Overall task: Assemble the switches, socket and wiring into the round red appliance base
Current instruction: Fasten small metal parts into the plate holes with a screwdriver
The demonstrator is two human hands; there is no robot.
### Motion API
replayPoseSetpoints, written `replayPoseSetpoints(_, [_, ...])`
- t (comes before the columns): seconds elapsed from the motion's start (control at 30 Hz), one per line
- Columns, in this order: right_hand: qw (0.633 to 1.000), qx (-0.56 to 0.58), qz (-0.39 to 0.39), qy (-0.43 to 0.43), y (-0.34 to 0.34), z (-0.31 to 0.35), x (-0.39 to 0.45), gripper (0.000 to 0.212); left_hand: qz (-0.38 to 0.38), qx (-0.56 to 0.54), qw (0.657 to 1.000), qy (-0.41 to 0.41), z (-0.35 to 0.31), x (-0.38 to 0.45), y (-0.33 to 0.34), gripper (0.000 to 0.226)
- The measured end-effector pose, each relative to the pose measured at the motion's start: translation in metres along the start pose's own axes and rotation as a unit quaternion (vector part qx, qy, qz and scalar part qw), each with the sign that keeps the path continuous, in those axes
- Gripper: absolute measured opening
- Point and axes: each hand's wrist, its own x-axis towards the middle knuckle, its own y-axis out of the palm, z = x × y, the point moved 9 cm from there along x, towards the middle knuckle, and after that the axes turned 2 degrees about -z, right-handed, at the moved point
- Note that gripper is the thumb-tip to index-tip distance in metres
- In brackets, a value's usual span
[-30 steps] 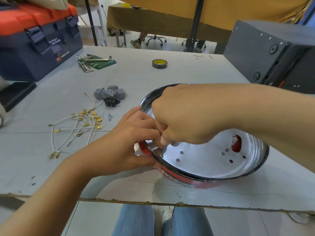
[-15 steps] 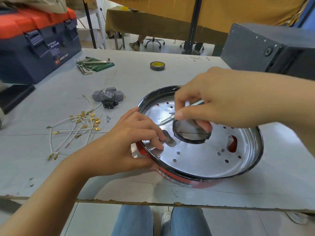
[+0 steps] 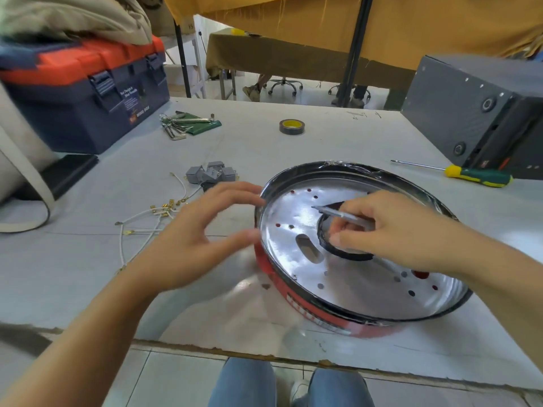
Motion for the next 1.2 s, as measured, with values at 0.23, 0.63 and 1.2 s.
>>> replayPoseSetpoints(0.23, [0.999,-0.028,0.03,0.006,0.007,-0.004,0.001,0.018,-0.076,0.196,0.959,-0.189,0.082,0.012,-0.049,0.01])
replayPoseSetpoints(0.63, [0.994,-0.02,0.08,0.073,0.025,-0.023,0.001,0.045,-0.04,0.212,0.955,-0.205,0.097,0.023,-0.031,0.005])
replayPoseSetpoints(1.2, [0.983,0.082,0.051,0.154,0.027,-0.028,0.005,0.043,-0.087,0.138,0.975,-0.154,0.067,0.014,-0.041,0.021])
